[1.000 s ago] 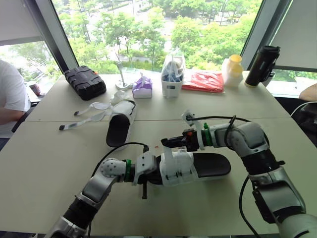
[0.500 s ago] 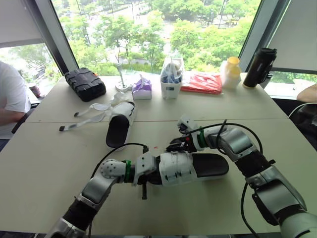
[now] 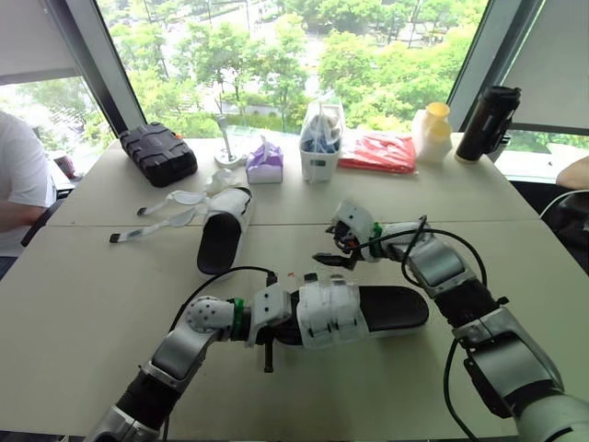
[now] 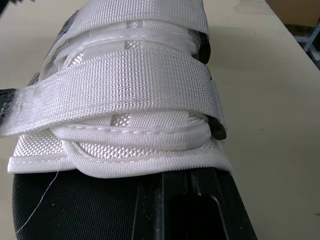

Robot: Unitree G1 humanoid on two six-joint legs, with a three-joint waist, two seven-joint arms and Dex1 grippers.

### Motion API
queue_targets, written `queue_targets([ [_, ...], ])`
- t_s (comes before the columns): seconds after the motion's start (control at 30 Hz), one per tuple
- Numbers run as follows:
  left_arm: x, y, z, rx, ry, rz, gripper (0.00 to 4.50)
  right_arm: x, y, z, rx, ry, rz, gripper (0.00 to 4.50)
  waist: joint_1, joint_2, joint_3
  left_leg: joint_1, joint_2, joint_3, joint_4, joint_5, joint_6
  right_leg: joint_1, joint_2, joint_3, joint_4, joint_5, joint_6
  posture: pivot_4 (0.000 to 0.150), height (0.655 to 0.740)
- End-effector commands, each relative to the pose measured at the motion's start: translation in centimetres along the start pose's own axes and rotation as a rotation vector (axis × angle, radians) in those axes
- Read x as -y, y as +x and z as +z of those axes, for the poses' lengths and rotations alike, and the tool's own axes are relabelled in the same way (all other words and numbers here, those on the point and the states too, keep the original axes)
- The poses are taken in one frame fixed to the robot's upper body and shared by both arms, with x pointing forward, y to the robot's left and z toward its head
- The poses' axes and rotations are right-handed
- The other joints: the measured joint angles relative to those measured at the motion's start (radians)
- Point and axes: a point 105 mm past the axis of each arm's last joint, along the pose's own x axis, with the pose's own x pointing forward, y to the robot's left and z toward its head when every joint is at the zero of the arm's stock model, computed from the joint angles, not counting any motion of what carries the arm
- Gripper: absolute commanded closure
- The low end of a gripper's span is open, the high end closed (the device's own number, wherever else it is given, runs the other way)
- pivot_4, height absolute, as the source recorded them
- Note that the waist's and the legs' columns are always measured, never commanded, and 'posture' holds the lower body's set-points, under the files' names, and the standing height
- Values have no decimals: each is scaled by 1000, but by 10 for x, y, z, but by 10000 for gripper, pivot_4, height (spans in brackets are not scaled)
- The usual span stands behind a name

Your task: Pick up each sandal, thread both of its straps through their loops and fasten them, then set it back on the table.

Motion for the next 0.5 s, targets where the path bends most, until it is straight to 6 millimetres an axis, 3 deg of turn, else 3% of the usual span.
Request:
queue_targets([
  [0.03, 17, -1, -50, -163, -142, -28, 45000, 0, -33, 20, 113, -150, -40, 5718, 0, 0, 0, 0, 0, 0, 0, 0, 0, 0, 0, 0, 0, 0, 0, 1500, 7400],
  [0.13, 13, -5, -49, -161, -139, -14, 45000, -4, -47, 18, 129, -222, -61, 5718, -4, -1, 0, 0, 0, 0, 0, 0, 0, 1, 0, 0, -1, 0, 0, 1500, 7400],
  [0.2, 6, -10, -46, -157, -123, 9, 45000, -14, -65, 3, 80, -480, -62, 5718, 0, 0, 1, 0, 0, 1, 0, 0, 0, 1, 0, 0, 0, 0, 0, 1500, 7400],
  [0.27, -1, -15, -39, -139, -111, 38, 45000, -26, -76, -10, 60, -629, -20, 5718, -4, -1, 2, 1, 1, 1, 0, -1, 1, 1, 1, 0, 1, 0, 1, 1500, 7400],
  [0.5, -15, -39, -22, -100, -89, 117, 45000, -46, -82, -16, 117, -833, 23, 5718, -38, -1, 9, 3, 5, 3, 0, 0, 1, 1, 5, 1, 4, 0, 0, 1500, 7400],
])
